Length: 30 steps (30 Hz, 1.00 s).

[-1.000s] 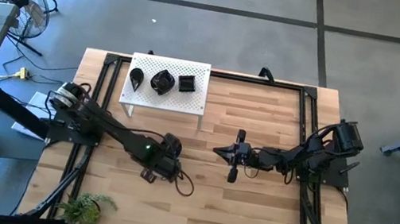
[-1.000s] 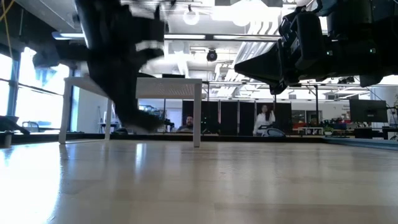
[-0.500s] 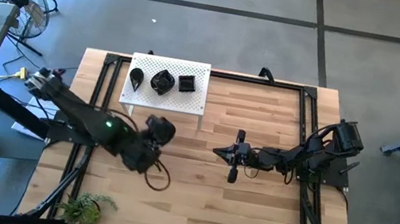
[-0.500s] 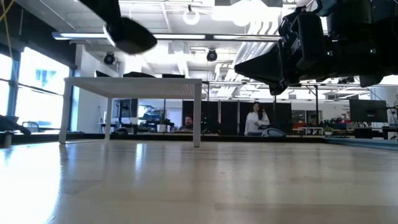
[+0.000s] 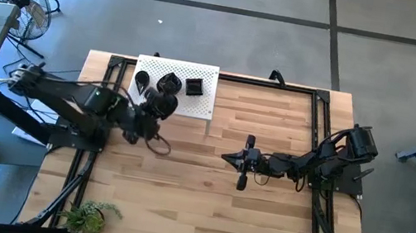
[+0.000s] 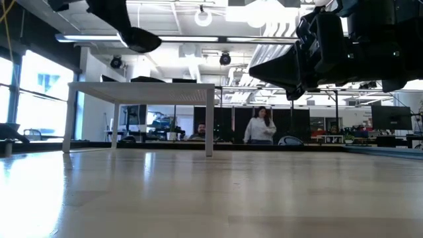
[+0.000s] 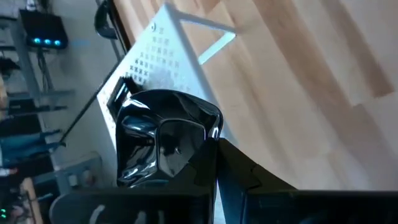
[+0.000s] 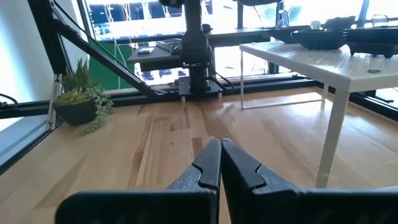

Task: Pick & Place Mini shaped plates
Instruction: Stack the leaf-shaped plate on top of the leaf-shaped plate on the shelf

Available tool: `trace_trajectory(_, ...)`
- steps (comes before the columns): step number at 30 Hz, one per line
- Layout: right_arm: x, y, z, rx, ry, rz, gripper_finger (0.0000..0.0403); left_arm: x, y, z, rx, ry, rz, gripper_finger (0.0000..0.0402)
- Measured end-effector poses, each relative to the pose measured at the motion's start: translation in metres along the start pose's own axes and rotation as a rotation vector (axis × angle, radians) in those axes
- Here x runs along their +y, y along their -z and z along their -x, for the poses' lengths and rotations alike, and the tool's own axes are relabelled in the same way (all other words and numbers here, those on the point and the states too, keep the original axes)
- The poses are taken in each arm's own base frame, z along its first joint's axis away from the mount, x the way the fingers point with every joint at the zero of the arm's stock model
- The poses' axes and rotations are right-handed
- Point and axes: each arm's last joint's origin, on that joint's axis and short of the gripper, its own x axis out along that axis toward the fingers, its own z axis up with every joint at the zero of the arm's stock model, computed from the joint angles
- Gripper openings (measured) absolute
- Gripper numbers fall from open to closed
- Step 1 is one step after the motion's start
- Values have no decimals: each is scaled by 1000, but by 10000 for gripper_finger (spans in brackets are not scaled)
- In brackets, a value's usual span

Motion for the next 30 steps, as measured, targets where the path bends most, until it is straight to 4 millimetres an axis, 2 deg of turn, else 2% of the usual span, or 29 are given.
trace_trajectory(4,0,0,0,-1,0,0,1,11,16,-4,-25,-11,-29,0)
trace_trajectory(16,0,-1,0,-11,16,-3,2,31,67,-42,-2,-16,-67,0)
trace_trajectory(23,-1,-1,0,-11,20,-2,2,47,83,-51,-42,-16,-30,0)
trace_trajectory(30,-1,-1,0,-7,21,-1,2,50,88,-61,-43,30,-19,5)
